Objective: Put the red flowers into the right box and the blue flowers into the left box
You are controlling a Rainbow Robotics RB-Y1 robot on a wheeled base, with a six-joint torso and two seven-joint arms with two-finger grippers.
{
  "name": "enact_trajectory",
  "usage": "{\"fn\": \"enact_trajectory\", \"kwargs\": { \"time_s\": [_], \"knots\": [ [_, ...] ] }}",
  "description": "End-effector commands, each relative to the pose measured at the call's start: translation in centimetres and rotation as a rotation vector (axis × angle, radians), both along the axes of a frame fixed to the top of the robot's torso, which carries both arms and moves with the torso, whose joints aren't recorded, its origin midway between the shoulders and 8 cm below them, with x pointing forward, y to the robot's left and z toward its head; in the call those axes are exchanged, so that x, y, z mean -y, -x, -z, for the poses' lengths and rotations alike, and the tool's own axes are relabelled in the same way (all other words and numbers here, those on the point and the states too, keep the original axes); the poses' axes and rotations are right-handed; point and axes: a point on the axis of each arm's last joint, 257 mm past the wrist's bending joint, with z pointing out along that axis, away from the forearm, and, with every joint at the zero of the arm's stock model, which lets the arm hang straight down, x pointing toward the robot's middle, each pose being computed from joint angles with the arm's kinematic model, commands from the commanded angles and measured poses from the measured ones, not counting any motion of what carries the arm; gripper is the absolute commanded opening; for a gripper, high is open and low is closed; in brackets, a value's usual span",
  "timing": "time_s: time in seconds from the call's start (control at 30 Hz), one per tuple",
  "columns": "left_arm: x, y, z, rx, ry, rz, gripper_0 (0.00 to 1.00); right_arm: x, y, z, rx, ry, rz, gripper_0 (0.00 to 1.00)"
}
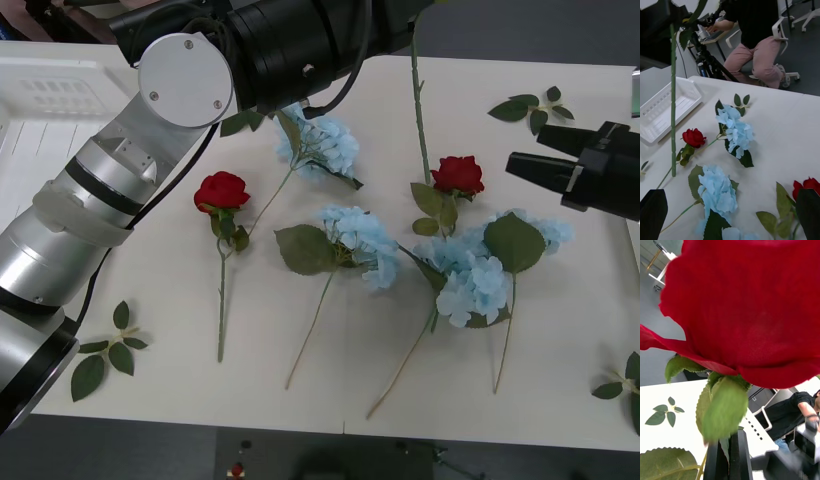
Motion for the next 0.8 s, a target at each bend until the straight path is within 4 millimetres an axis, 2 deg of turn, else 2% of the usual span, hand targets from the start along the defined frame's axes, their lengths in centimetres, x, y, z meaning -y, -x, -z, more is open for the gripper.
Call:
{"fn": "enact_trajectory", "kwargs": {
  "time_s": [0.03,0.27,0.43,0.53,0.7,0.77,0.8],
  "knots": [
    [-0.2,0.3,-2.6,0.028,0.018,0.005,0.0,-4.7,-0.3,-2.1,0.12,-0.006,-0.063,1.0],
    [-0.2,0.3,-2.6,0.028,0.018,0.005,0.0,-10.5,-1.3,-3.7,0.198,-0.046,-0.113,1.0],
    [-0.2,0.3,-2.6,0.028,0.018,0.005,0.0,-12.8,-3.5,-3.5,0.205,-0.047,-0.111,1.0],
    [-0.2,0.3,-2.6,0.028,0.018,0.005,0.0,-13.5,-4.5,-3.2,0.199,-0.032,-0.115,1.0],
    [-0.2,0.3,-2.6,0.028,0.018,0.005,0.0,-15.2,-5.8,-3.1,0.191,-0.018,-0.142,0.91],
    [-0.2,0.3,-2.6,0.028,0.018,0.005,0.0,-15.8,-6.2,-3.1,0.189,-0.02,-0.145,0.73],
    [-0.2,0.3,-2.6,0.028,0.018,0.005,0.0,-16.2,-6.3,-3.1,0.185,-0.024,-0.148,0.53]
  ]
}}
